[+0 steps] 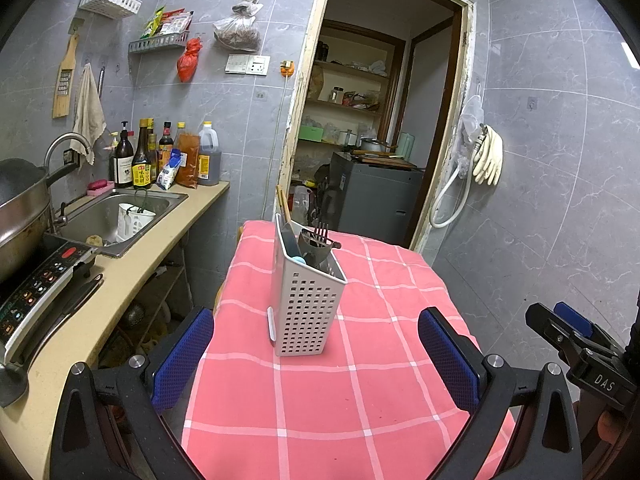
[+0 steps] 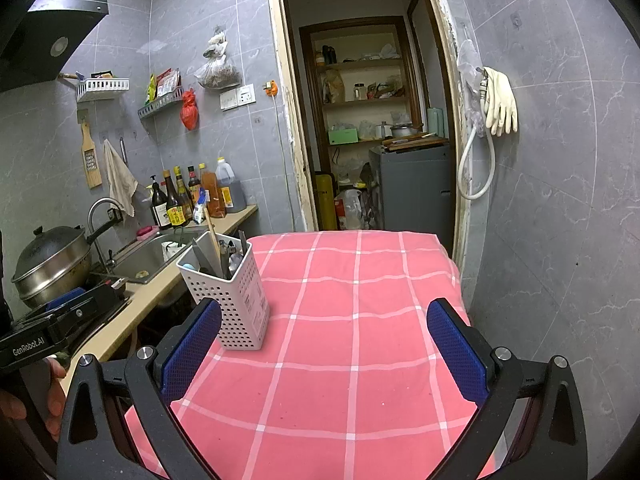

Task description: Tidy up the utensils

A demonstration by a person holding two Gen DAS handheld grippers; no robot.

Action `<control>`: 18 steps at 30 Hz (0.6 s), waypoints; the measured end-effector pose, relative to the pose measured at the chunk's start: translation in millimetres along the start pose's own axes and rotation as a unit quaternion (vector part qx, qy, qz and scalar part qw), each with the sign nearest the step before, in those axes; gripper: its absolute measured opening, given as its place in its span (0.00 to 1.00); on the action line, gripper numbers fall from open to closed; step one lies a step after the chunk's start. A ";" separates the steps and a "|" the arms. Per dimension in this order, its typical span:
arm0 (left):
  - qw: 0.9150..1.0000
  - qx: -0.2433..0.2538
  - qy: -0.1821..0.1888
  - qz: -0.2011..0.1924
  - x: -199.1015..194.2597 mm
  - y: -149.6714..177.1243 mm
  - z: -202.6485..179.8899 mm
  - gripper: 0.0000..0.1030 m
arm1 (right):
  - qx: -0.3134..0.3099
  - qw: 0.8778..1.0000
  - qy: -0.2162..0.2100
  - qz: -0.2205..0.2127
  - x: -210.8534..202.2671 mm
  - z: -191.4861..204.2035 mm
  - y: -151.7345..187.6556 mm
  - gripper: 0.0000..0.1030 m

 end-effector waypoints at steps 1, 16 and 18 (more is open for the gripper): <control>1.000 0.000 0.000 0.000 -0.2 -0.1 0.6 1.00 | 0.000 1.000 0.000 0.000 0.3 -0.8 -0.5 0.98; 1.000 0.008 -0.012 0.001 -2.8 -1.6 11.3 1.00 | 0.000 1.000 0.000 0.001 0.3 -0.9 -1.8 0.98; 1.000 0.008 -0.013 0.002 -0.4 -1.2 10.5 1.00 | 0.000 1.000 0.000 0.001 -0.1 0.4 -1.3 0.98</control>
Point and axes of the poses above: each gripper's, at about its wrist camera, not at the fingertips, and x roughly the way its jaws point, z to its left, y to its underside, the point moved 1 cm from there along x, roughly the way its jaws point, and after that the axes turned 8 degrees about -z, right-handed, at the moved point
